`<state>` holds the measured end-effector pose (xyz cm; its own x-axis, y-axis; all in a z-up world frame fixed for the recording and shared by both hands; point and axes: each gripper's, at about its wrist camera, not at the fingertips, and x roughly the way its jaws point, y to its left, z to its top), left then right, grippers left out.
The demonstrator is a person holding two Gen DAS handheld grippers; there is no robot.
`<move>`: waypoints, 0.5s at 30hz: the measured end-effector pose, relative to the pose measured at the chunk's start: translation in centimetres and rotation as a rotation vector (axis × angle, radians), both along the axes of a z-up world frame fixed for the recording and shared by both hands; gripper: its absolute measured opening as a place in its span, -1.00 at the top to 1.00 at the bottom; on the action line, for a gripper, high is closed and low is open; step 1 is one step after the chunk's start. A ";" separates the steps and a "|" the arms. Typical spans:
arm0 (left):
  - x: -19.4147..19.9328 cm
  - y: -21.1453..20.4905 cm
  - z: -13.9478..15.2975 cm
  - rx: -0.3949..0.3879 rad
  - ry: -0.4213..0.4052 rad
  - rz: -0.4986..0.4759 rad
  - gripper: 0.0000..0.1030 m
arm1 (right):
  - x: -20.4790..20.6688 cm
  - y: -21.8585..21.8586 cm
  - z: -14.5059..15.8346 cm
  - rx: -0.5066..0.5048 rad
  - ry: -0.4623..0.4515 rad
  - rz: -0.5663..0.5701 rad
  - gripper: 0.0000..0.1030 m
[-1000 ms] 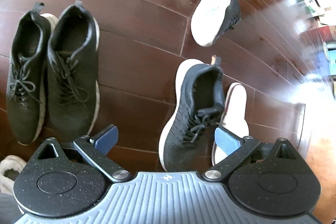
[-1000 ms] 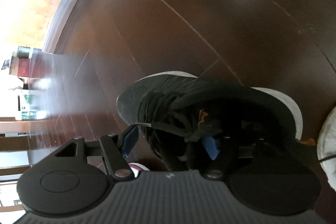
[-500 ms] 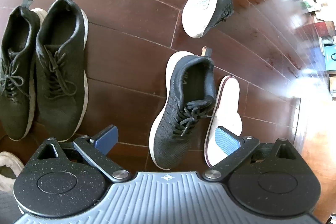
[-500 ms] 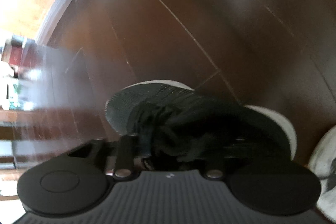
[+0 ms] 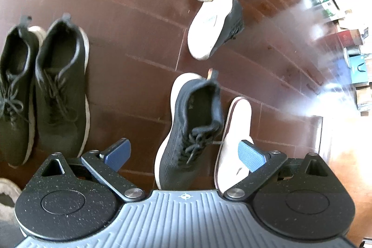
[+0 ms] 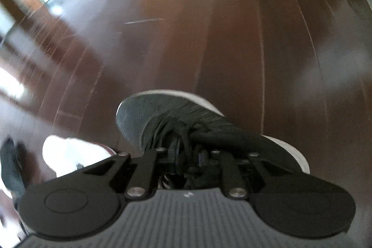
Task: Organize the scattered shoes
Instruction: 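Lift and carry the orange-logo sneaker with the right tool to the black pair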
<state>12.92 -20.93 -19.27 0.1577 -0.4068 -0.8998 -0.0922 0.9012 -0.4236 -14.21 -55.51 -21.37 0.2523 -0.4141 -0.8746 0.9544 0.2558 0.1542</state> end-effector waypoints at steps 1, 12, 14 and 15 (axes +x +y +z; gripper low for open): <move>0.3 0.0 0.5 0.006 -0.022 -0.007 -0.95 | 0.8 0.2 0.8 -0.024 0.019 0.068 0.69; 1.7 1.2 3.0 0.133 -0.173 -0.078 -0.95 | 9.3 5.7 7.8 -0.223 0.100 0.826 0.69; 1.9 2.1 3.6 0.142 -0.183 -0.077 -0.95 | 11.0 7.7 8.9 -0.262 0.129 1.000 0.69; 1.9 2.2 3.6 0.141 -0.184 -0.077 -0.95 | 11.9 9.1 9.4 -0.283 0.147 1.100 0.69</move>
